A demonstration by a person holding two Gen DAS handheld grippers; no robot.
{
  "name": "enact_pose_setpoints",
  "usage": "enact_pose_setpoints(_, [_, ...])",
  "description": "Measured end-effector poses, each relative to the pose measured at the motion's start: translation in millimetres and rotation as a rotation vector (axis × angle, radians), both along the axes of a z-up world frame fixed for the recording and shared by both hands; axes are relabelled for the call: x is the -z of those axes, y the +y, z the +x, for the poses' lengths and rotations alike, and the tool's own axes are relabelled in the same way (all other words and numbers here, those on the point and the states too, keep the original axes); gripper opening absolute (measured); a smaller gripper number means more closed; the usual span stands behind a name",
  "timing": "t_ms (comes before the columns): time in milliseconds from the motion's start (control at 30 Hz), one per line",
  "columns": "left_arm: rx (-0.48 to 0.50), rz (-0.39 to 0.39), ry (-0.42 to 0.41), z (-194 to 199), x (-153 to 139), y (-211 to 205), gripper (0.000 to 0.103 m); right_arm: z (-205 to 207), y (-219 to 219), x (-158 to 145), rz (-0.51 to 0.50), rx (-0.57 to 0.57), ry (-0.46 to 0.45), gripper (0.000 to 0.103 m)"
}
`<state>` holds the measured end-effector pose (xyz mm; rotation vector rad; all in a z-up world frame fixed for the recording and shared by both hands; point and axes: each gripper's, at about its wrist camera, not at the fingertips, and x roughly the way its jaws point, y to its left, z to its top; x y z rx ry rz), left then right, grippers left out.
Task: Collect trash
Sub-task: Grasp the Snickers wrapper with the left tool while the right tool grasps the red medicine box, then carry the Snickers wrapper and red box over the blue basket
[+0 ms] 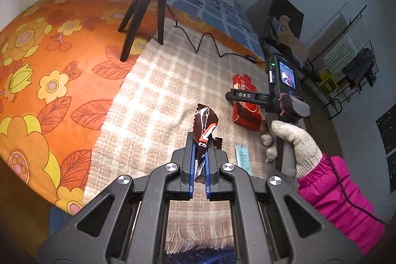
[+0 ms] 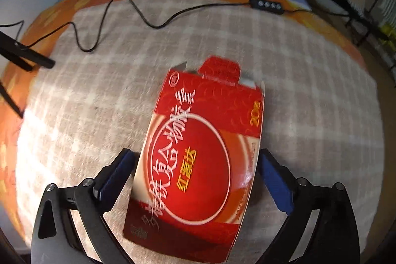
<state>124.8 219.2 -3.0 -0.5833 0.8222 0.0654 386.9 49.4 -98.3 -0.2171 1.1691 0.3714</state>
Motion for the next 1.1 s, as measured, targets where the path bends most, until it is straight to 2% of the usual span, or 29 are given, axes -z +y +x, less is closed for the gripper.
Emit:
enact_pose_setpoints(67, [0.007, 0.008, 0.001, -1.5, 0.0, -3.1, 0.004, -7.6, -8.4, -3.5, -0.002, -0.037, -0.012, 0.091])
enact_pose_setpoints(300, [0.039, 0.08, -0.013, -11.1, -8.6, -23.9, 0.004, -49.4, -54.0, -16.7, 0.02, -0.098, -0.056, 0.09])
enact_pose_setpoints(467, [0.073, 0.15, -0.027, -23.6, -16.5, -45.8, 0.004, -83.3, -88.8, -40.5, 0.07, -0.122, -0.082, 0.09])
enact_pose_setpoints(700, [0.11, 0.208, -0.035, -47.5, -20.7, -74.0, 0.004, -128.7, -104.5, -73.4, 0.101, -0.171, -0.131, 0.09])
enact_pose_setpoints(1100, [0.19, 0.216, -0.018, -91.7, -20.1, -127.2, 0.004, -240.8, -142.5, -89.6, 0.052, -0.294, -0.214, 0.09])
